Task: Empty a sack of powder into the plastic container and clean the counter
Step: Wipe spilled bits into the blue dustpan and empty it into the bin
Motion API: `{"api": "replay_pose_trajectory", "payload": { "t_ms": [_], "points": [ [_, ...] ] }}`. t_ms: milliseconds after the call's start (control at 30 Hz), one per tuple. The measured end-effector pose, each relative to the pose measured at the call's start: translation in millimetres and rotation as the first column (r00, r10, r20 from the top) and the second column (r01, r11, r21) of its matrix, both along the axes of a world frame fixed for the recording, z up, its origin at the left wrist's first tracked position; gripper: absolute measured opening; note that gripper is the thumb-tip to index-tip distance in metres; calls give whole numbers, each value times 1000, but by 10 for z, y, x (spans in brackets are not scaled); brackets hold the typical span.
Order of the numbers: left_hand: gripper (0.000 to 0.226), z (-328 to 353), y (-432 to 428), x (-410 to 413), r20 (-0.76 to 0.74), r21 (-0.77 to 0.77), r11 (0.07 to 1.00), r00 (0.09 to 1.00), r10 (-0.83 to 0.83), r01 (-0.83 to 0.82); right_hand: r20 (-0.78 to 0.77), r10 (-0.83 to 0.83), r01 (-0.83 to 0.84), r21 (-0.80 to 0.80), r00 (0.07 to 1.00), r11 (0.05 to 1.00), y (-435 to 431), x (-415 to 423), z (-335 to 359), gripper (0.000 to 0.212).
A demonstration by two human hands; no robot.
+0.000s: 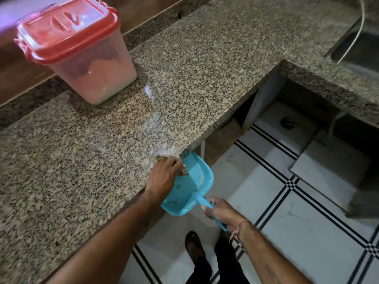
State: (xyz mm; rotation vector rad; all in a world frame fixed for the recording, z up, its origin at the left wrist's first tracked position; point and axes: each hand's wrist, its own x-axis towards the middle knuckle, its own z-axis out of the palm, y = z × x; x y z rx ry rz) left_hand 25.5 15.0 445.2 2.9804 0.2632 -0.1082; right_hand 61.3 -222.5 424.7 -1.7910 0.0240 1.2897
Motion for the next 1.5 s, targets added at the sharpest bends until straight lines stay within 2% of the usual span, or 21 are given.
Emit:
{"api": "replay_pose_trajectory", "payload": {
  "t_ms": [67, 133, 167, 233, 300, 333, 433, 567, 667, 767, 833, 900, 967, 1000, 1067, 1133, 1167, 1267, 1367, 1433, 1500],
  "points": [
    [43, -67, -89, -167, -77, 43, 998, 996, -37, 41, 22, 0, 0, 8, 1000, 1000, -3, 9, 26, 9],
    [27, 62, -91, -207, 75, -36, 999, 996, 43, -40, 43, 5, -5, 18, 999, 1000, -29, 22, 38, 5],
    [22, 127, -48, -168, 165, -68, 992, 979, 116, -106, 48, 6, -7, 23, 999, 1000, -47, 36, 34, 11],
    [33, 243, 87, -4, 268, -152, 957, 922, 279, -245, 41, 19, -19, 21, 999, 1000, -77, 39, 35, 17],
    [38, 266, 215, 229, 212, -318, 903, 907, 365, -289, 42, 31, -32, 17, 999, 999, -96, 28, 32, 17],
    [35, 241, 245, 332, 151, -386, 881, 924, 352, -272, 46, 36, -37, 18, 998, 999, -105, 19, 42, 19],
    [16, 132, 180, 375, 94, -305, 941, 979, 182, -146, 42, 45, -46, 17, 998, 999, -144, 7, 44, 19],
    [20, 100, 129, -131, 73, -115, 983, 985, 155, -146, 62, 100, -99, -25, 993, 995, -189, -7, 70, 25],
    [32, 83, 140, -523, -18, -40, 974, 975, 222, -222, 77, 218, -217, -25, 973, 976, -163, 8, 104, 26],
    [33, 139, 100, -962, -56, -76, 931, 933, 355, -358, 76, 368, -369, 3, 927, 929, -54, -54, 124, 15],
    [28, 142, -18, -1305, -80, -142, 859, 871, 485, -492, 92, 483, -487, 22, 871, 873, 27, -142, 150, 7],
    [19, 164, -160, -1675, -85, -265, 727, 767, 637, -633, 97, 580, -585, 45, 809, 809, 153, -287, 158, 5],
    [17, 123, -270, -2038, -82, -367, 500, 563, 822, -784, 91, 667, -672, 56, 740, 738, 288, -464, 179, 7],
    [24, 87, -331, -2228, -77, -425, 372, 443, 893, -825, 87, 705, -710, 55, 704, 702, 338, -559, 177, 11],
    [31, 21, -436, -2641, -72, -515, 148, 215, 974, -845, 81, 771, -775, 37, 632, 631, 437, -792, 157, 18],
    [20, 68, -562, -3073, -119, -554, -67, 0, 993, -830, 85, 830, -833, 12, 551, 553, 560, -1084, 169, 21],
    [15, 121, -644, -3274, -143, -562, -144, -76, 987, -814, 75, 857, -859, 13, 511, 511, 613, -1242, 175, 20],
    [17, 151, -924, -3972, -201, -569, -334, -267, 943, -752, 47, 931, -932, 5, 363, 363, 788, -1779, 187, 9],
    [25, 103, -1260, -4661, -224, -604, -489, -454, 862, -630, 35, 975, -975, -24, 218, 219, 935, -2382, 177, 9],
    [43, 19, -1463, -5040, -251, -649, -565, -558, 791, -509, 28, 988, -987, -61, 150, 151, 1002, -2799, 157, 8],
    [45, -70, -1626, -5336, -296, -679, -624, -633, 715, -387, 19, 994, -988, -113, 104, 106, 1071, -3164, 67, 8]
  ]
}}
